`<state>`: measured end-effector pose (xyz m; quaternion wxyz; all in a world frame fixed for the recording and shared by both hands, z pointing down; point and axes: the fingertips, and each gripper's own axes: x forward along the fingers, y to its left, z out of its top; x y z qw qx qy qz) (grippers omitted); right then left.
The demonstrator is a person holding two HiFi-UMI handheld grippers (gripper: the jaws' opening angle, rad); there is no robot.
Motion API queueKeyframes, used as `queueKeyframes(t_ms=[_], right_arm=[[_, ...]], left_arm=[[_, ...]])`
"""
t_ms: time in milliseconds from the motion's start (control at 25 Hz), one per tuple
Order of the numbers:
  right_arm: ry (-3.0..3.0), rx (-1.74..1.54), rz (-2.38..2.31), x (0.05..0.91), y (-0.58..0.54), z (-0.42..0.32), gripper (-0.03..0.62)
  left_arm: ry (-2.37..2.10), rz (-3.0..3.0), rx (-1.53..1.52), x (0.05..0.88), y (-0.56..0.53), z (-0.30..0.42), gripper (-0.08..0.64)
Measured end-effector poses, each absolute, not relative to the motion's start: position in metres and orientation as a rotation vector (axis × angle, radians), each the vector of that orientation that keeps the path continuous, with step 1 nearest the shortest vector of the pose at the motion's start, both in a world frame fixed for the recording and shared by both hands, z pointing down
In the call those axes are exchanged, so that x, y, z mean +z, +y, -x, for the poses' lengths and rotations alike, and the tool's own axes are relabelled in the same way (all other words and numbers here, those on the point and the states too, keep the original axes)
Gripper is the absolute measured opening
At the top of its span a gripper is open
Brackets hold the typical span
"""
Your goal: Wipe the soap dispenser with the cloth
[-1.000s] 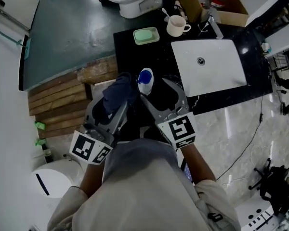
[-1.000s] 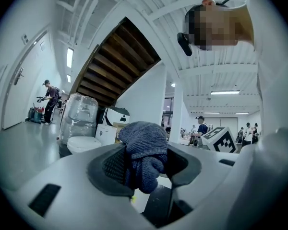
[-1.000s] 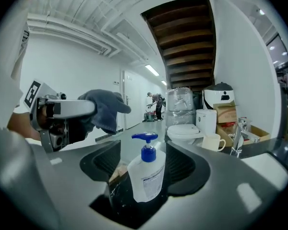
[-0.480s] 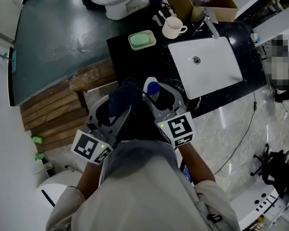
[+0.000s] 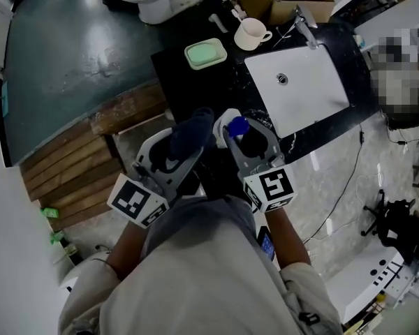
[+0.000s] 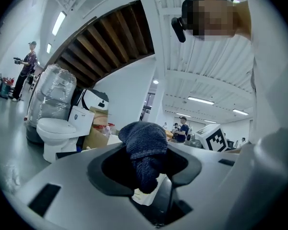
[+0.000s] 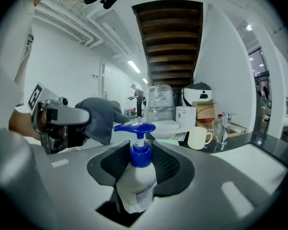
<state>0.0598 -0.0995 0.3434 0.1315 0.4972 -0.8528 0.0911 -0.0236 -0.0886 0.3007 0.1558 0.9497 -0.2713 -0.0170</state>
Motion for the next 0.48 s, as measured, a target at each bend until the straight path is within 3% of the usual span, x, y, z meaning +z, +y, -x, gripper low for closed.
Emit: queueKeyframes(t_ms=[480], right_arm=[[-2.521, 0.287, -1.457, 0.342, -0.099, -0.066, 0.138]], left_arm=[[-0.629, -2.705, -0.036, 0.319, -0.095, 0.01, 0.179]])
